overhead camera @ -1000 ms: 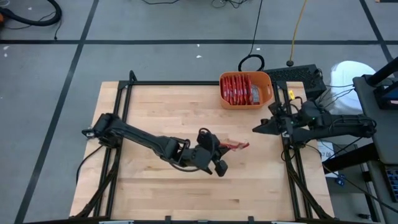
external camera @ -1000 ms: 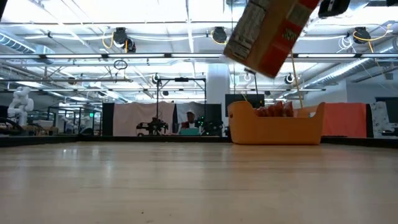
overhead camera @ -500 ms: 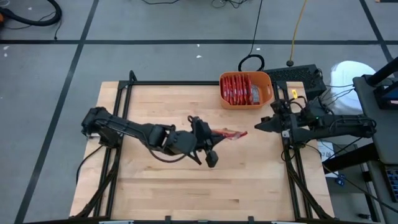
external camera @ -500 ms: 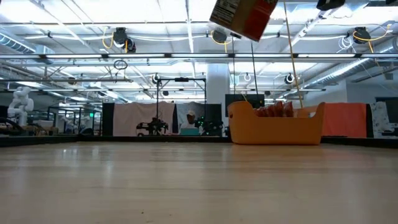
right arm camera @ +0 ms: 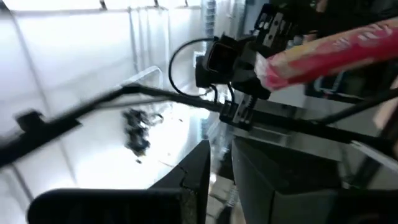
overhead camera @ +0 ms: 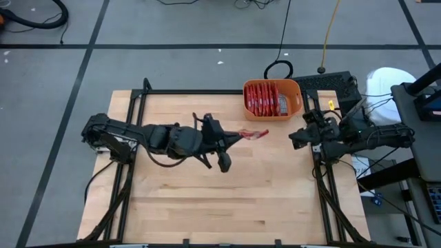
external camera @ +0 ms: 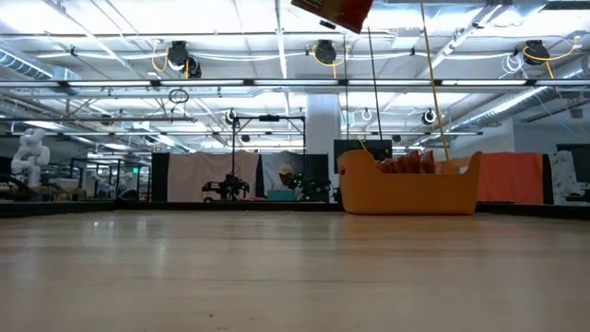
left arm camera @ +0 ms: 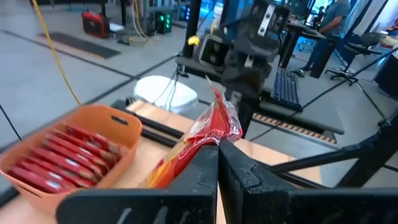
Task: Sort popcorn bags into baskets
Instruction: Put the red popcorn bag into the orange bin
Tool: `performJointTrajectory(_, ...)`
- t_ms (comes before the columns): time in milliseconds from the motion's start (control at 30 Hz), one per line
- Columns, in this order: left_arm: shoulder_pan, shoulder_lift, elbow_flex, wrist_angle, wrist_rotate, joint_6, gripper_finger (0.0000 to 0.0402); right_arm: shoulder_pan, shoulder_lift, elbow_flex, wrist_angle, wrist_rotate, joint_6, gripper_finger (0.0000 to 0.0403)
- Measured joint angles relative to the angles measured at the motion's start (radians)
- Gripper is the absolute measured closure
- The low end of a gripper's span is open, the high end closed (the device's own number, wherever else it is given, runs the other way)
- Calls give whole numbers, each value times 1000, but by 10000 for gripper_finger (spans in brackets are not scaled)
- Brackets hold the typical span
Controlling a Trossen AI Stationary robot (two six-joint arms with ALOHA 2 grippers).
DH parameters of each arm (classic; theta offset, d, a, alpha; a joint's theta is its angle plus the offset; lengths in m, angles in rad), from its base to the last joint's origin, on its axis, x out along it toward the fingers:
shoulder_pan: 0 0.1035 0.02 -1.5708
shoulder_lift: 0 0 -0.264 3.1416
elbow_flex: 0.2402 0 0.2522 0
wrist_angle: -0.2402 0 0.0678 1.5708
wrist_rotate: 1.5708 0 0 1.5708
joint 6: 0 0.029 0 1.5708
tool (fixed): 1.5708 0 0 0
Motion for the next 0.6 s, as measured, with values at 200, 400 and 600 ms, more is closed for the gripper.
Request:
performJointTrajectory(200,8,-6,0,42,0,128,401,86,42,-140,317,163,131,341)
performJointTrajectory(400,7,-9,0,75,9,186,401,182,140,-256,574,292,235,339)
performJointTrajectory(600,6,-9,0,90,8,281,401,242,256,-277,637,305,358,294)
